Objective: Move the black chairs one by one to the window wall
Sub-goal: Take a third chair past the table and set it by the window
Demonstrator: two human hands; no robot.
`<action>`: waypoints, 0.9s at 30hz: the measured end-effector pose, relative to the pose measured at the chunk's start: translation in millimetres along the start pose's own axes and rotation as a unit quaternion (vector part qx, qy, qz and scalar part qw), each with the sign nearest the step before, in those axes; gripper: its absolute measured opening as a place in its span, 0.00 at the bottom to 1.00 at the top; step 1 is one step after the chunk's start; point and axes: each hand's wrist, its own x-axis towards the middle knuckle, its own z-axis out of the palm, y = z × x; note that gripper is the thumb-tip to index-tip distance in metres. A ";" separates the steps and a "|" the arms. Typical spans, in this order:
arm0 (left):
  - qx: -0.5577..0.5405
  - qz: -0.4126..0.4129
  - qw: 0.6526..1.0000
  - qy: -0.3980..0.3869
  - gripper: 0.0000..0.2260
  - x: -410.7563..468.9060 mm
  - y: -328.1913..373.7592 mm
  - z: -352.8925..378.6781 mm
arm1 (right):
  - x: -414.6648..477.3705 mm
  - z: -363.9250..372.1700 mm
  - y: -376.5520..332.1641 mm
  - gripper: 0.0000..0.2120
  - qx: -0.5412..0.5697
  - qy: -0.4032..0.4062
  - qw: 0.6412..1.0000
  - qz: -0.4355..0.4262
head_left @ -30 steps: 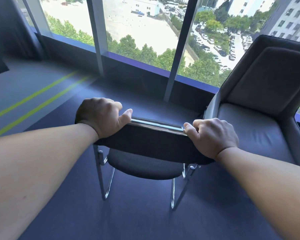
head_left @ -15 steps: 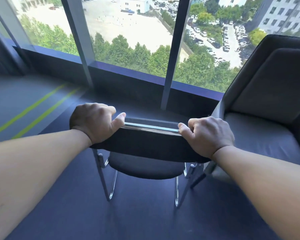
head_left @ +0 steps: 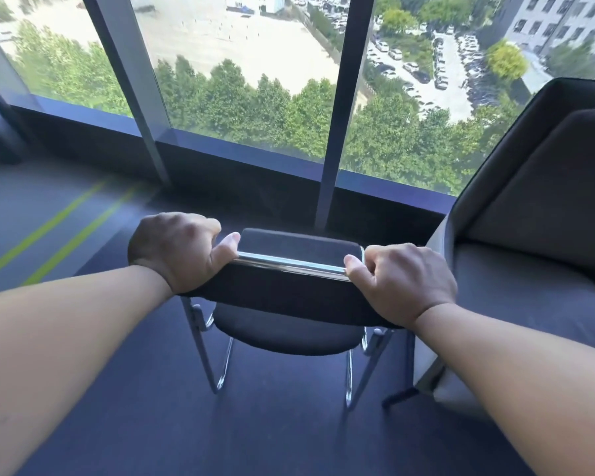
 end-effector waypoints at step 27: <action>-0.049 0.077 0.994 -0.060 0.24 192.1 -88.5 83.6 | 171.9 20.0 -10.9 0.28 0.012 -0.040 0.993 0.106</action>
